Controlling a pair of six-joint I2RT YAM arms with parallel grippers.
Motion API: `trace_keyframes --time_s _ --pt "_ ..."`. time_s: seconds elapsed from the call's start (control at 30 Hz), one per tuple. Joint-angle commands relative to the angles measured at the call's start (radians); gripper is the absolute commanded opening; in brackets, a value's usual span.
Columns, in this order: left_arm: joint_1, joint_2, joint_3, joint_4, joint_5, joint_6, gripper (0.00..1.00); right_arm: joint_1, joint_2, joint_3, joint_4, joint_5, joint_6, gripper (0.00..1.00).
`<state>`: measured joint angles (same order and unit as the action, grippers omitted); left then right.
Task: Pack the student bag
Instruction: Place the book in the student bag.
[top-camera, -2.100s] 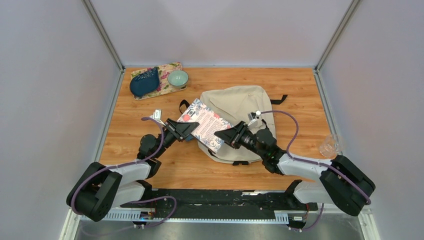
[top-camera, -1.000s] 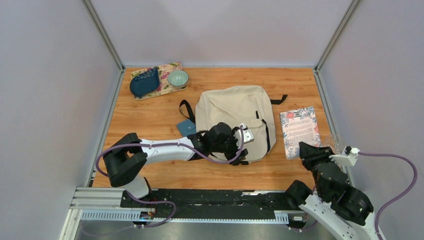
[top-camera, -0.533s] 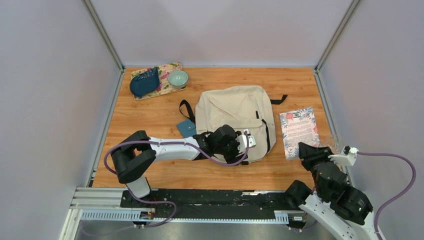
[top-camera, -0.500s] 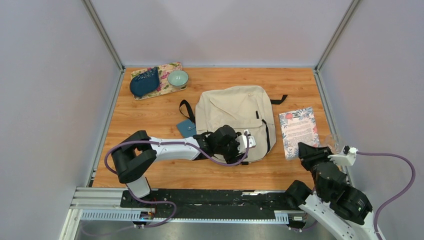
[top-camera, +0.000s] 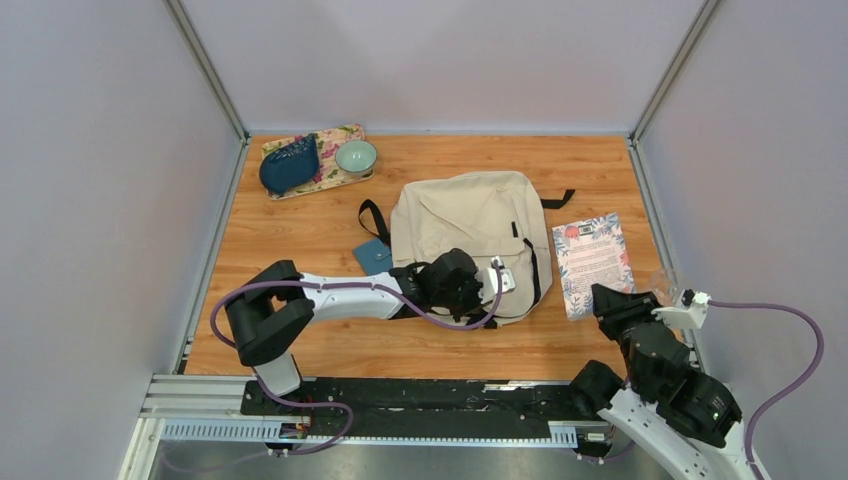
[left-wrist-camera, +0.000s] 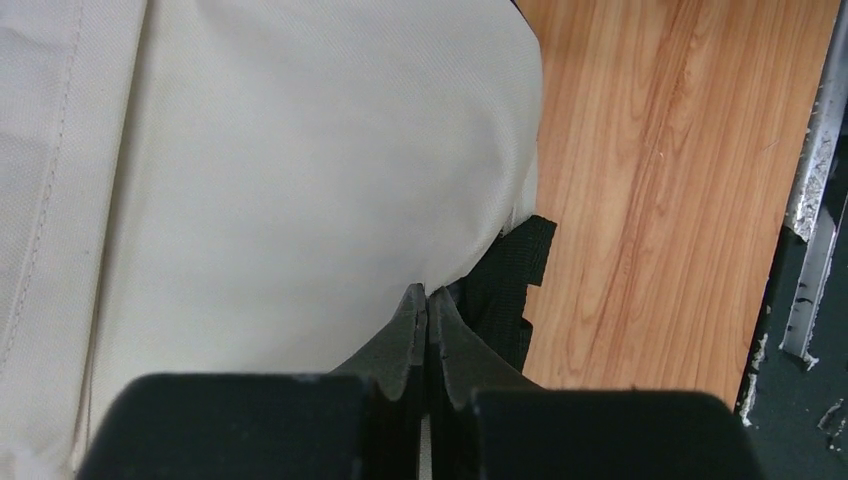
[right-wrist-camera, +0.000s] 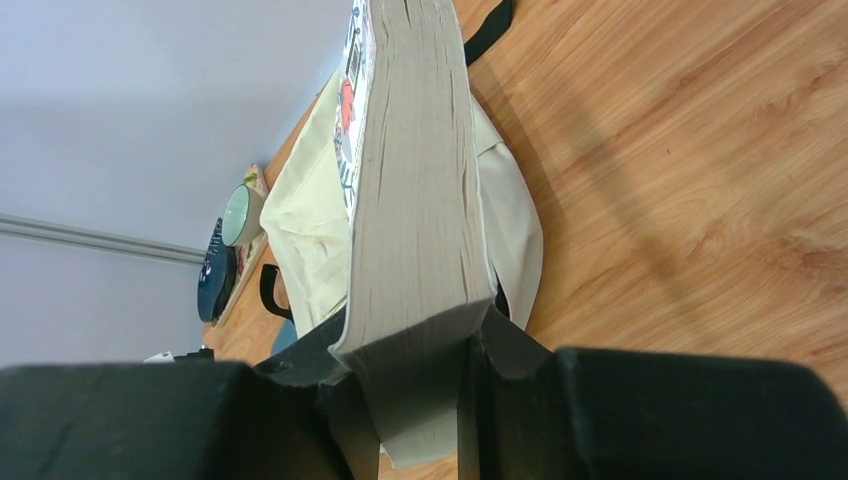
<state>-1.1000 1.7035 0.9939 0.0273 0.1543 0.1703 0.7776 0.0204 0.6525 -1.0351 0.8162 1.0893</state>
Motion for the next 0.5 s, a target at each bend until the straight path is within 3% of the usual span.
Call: trace_keyframes --time_s 0.0,0.3,0.47 --pt "-0.003 -0.087 0.005 0.071 -0.021 -0.015 0.00 0.003 0.006 0.018 0.104 0.015 -0.008 0.00" --pt "0.005 -0.196 0.003 0.149 -0.153 -0.078 0.00 0.003 -0.005 0.044 0.020 -0.025 0.029 0.00" --pt "0.064 -0.197 0.048 0.151 -0.226 -0.211 0.00 0.002 -0.052 0.087 -0.115 -0.035 0.087 0.00"
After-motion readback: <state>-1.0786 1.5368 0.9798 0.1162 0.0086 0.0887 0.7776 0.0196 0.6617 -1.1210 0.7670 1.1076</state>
